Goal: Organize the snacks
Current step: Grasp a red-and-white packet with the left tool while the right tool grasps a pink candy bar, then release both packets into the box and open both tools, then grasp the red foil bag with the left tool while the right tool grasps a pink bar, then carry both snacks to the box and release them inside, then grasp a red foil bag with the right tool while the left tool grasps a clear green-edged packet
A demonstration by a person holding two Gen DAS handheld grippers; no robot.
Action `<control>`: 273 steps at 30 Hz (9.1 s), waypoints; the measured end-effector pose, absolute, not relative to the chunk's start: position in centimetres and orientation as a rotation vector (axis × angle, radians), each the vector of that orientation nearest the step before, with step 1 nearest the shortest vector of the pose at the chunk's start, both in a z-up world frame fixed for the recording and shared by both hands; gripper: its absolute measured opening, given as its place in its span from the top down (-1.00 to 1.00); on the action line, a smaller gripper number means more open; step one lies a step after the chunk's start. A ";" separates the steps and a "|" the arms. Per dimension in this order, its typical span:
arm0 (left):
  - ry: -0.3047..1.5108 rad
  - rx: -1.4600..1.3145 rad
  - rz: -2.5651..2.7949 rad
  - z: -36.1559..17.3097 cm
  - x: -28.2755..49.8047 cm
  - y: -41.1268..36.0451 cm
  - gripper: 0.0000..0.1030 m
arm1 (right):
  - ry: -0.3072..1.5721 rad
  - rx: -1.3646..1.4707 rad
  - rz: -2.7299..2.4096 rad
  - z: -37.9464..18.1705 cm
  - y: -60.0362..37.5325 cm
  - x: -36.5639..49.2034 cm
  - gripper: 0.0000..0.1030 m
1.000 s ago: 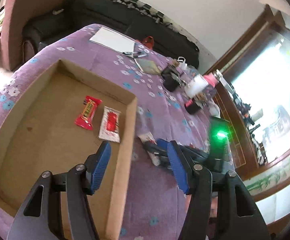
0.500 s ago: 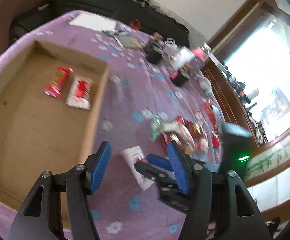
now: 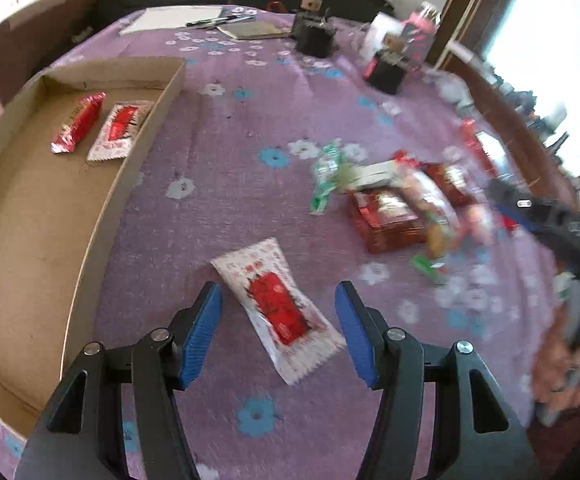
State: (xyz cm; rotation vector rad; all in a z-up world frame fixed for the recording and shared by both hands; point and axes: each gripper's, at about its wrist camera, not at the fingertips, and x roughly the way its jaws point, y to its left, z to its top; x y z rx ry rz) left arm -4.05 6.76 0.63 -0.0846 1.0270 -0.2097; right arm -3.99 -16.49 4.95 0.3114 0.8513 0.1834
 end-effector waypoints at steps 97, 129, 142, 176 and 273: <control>0.718 -0.465 -0.133 10.9 -3.6 23.4 -0.30 | 0.808 0.243 0.174 6.2 -11.1 -2.4 -0.14; 1.014 -0.193 -0.380 1.6 -2.0 3.7 -0.30 | 0.962 0.160 0.180 1.4 -13.4 -4.6 0.31; 0.916 0.188 -0.496 0.2 -3.4 0.5 -0.47 | 0.972 0.195 0.225 1.1 -13.7 -4.5 0.10; 0.766 -0.296 -0.168 7.0 -11.0 23.7 -0.04 | 0.795 0.242 0.268 4.4 -12.5 -6.2 0.46; 0.959 -0.207 -0.279 5.8 -6.8 9.9 -0.22 | 0.860 0.192 -0.008 2.5 -18.7 -0.4 0.13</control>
